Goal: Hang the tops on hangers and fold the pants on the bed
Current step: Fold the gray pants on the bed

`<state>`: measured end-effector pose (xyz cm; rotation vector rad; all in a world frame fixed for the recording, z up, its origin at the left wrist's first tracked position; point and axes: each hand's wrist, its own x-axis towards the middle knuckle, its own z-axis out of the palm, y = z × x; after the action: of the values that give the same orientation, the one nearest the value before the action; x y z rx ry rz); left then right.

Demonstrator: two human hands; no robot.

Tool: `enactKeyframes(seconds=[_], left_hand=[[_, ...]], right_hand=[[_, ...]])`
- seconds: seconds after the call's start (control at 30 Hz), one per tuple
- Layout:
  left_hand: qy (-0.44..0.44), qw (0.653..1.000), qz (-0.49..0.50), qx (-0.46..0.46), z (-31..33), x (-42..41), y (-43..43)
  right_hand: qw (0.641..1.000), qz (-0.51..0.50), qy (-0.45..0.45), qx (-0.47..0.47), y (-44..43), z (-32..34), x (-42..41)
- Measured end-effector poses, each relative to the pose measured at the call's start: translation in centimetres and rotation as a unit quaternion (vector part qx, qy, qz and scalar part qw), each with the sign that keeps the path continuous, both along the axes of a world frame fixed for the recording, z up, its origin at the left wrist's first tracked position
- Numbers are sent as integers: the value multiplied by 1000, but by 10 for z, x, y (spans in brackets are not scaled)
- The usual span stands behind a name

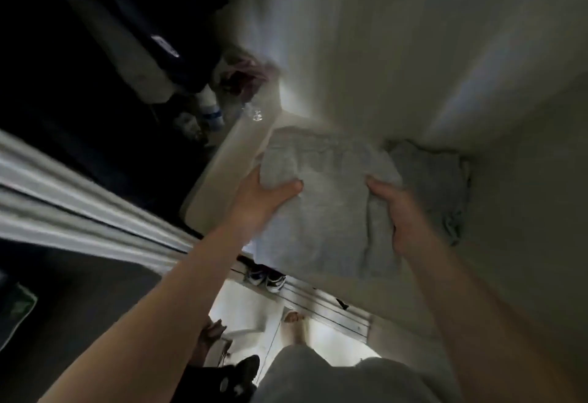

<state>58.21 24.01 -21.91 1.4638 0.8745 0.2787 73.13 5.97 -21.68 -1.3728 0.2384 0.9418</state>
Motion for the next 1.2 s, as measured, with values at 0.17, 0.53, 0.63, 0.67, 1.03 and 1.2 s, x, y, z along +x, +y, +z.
enactKeyframes(seconds=[0.17,0.53,0.63,0.67,1.03,1.2], left_hand=[[12,997,-69,-35,-56,89,0],[13,980,-199,-24,-157,259,-49],[12,974,-226,12,-178,292,-70],[22,972,-233,31,-183,300,-76],[131,824,-332,440,-234,294,-137],[140,794,-354,473,-279,299,-134]], right_hand=[[991,-125,-31,-37,-11,-35,59],[933,-243,-201,-173,-72,-118,174],[908,-268,-238,-214,-89,-135,193],[898,-266,-243,-253,-93,-140,198],[712,104,-374,-585,-86,-221,163],[699,177,-394,-569,-98,-268,184]])
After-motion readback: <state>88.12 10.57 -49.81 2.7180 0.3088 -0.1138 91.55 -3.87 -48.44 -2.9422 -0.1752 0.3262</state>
